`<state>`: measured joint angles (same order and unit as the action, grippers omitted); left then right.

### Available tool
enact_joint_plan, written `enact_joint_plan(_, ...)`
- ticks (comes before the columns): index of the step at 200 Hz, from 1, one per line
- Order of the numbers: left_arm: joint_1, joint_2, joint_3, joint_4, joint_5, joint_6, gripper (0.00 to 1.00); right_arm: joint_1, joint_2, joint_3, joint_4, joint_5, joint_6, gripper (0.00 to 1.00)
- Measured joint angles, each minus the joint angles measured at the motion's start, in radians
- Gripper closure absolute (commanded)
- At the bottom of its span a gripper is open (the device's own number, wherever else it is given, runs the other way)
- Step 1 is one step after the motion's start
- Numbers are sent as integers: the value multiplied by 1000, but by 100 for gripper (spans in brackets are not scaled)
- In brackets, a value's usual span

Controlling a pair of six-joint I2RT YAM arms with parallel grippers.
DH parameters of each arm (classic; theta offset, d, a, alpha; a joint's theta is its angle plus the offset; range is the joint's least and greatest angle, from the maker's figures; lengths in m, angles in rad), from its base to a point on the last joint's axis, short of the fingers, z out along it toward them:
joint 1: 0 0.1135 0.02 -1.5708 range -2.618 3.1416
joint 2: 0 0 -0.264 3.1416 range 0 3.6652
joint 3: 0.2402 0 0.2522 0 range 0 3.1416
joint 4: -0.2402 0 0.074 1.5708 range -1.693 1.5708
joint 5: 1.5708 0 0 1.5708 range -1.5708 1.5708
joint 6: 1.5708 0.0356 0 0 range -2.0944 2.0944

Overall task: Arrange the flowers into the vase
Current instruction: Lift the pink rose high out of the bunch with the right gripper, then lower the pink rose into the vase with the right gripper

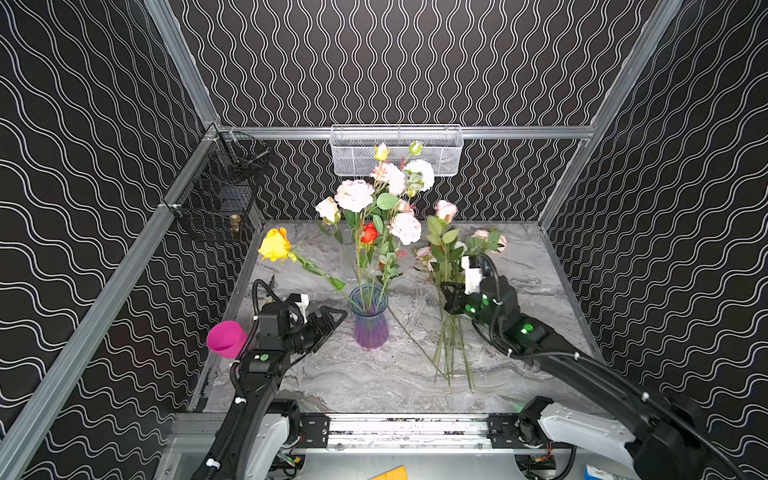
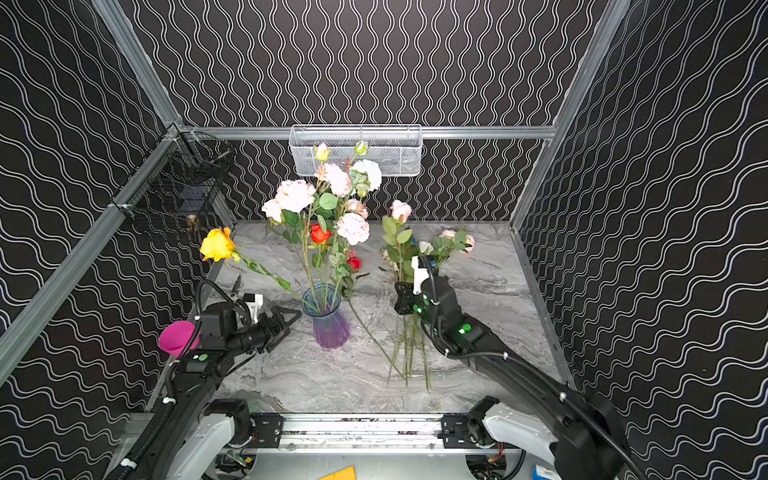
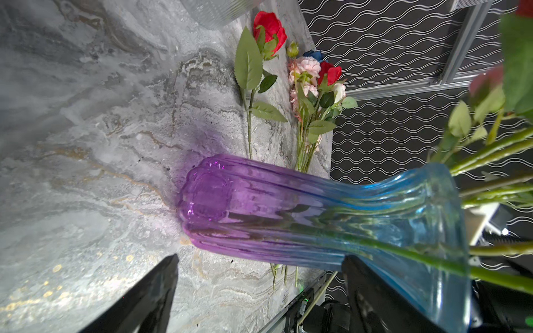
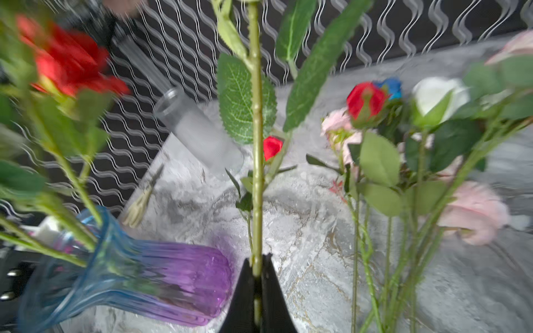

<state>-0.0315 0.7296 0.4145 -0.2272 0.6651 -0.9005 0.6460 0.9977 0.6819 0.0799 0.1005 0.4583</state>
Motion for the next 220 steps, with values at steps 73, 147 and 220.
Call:
enact_joint_plan(73,0,-284,-222,304,-143,-268,6,10,-238,-84,372,18,-20,100)
enact_joint_plan(147,0,-317,-152,193,-237,-270,3,222,54,283,599,-43,-243,100)
enact_joint_plan(220,0,-359,-86,103,-216,-200,2,257,371,546,640,-58,-434,100)
